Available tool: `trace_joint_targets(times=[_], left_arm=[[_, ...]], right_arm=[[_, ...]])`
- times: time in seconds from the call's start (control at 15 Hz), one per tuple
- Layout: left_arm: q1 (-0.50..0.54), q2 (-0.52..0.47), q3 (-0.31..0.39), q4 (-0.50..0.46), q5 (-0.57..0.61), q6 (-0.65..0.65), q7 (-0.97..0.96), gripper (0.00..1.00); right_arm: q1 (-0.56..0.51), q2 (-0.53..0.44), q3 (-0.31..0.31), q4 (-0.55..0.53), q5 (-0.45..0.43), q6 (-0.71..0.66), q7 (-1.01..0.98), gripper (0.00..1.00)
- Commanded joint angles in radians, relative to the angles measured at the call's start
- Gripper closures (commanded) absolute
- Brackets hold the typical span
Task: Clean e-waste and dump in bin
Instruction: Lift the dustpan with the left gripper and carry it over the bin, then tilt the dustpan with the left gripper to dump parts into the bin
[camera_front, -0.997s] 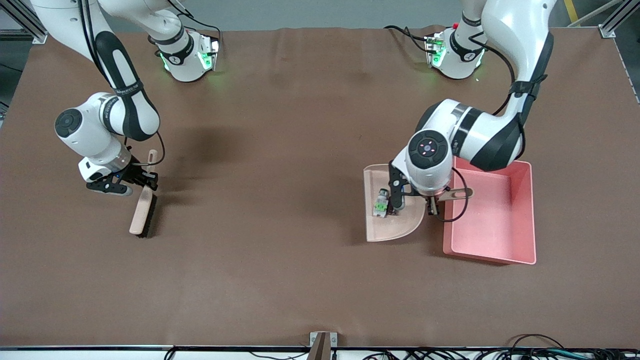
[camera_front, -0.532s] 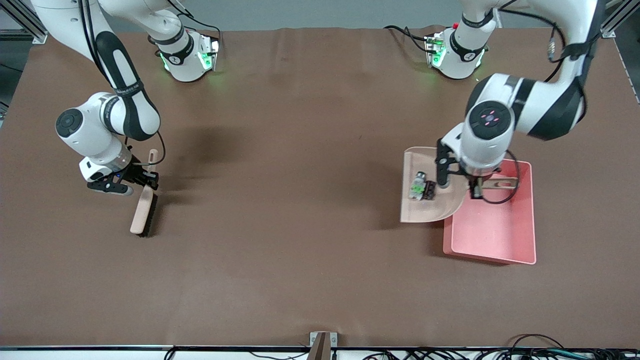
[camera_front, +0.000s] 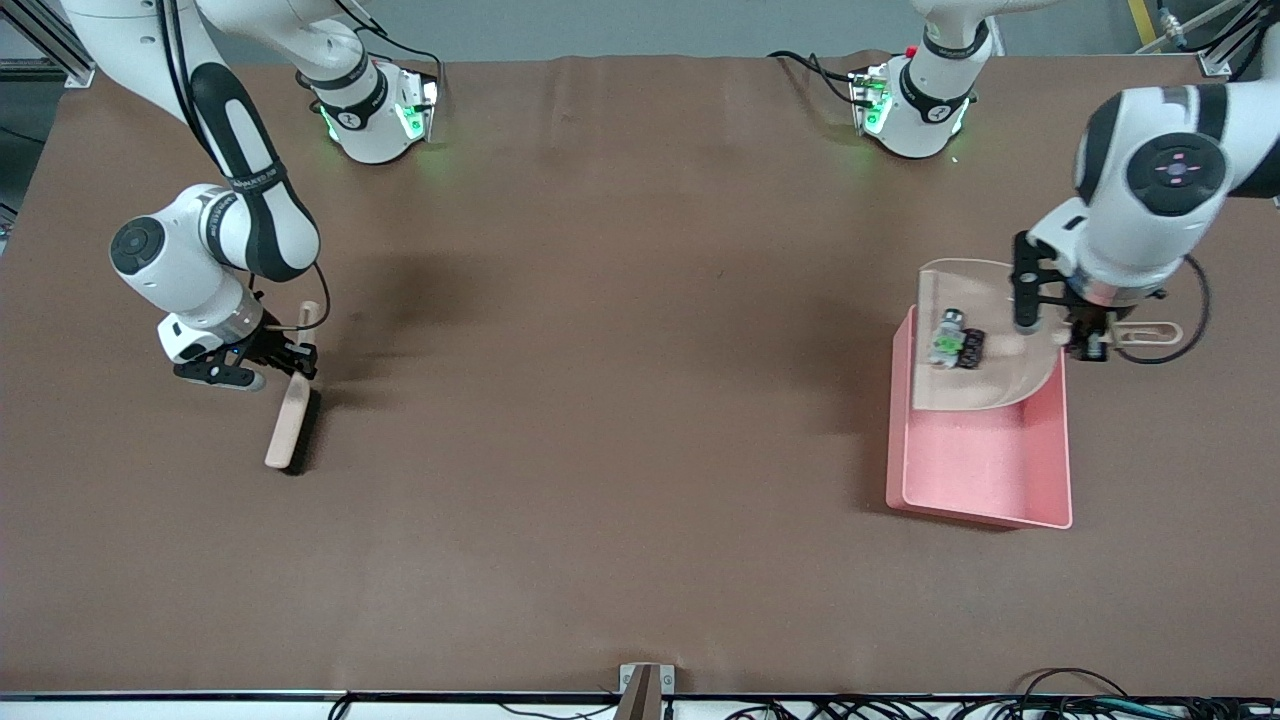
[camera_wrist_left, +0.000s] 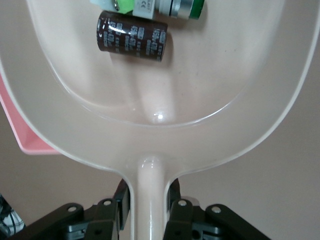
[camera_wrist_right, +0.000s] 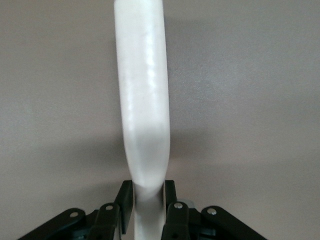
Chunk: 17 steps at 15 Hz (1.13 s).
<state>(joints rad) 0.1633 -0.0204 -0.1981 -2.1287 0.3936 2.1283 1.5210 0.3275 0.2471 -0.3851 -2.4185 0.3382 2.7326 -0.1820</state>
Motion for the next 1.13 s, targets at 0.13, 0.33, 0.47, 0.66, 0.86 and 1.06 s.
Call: trace_joint_targets(times=[0.13,0.33,0.47,0.66,0.86,1.06], left_arm=[[0.125,0.056,-0.004,0.001,0.016,0.137,0.083,1.00],[0.140,0.105,0.003,0.065,0.019,0.133,0.076,1.00],[0.148,0.149,0.005,0.116,0.028,0.130,0.065,1.00],[0.145,0.200,0.005,0.193,0.080,0.076,0.056,1.00],[0.128,0.234,-0.009,0.242,0.177,0.000,-0.059,1.00],[0.029,0.273,-0.009,0.305,0.278,-0.132,-0.212,1.00]], right_arm=[[-0.004,-0.026,0.005,-0.019,0.027,-0.001,-0.019,0.51],[0.001,-0.031,0.002,0.011,0.025,-0.074,-0.020,0.36],[-0.001,-0.037,-0.001,0.042,0.024,-0.126,-0.057,0.00],[-0.004,-0.045,-0.006,0.090,0.015,-0.164,-0.086,0.00],[-0.005,-0.071,-0.027,0.172,0.010,-0.299,-0.109,0.00],[-0.007,-0.095,-0.061,0.272,-0.074,-0.433,-0.102,0.00]])
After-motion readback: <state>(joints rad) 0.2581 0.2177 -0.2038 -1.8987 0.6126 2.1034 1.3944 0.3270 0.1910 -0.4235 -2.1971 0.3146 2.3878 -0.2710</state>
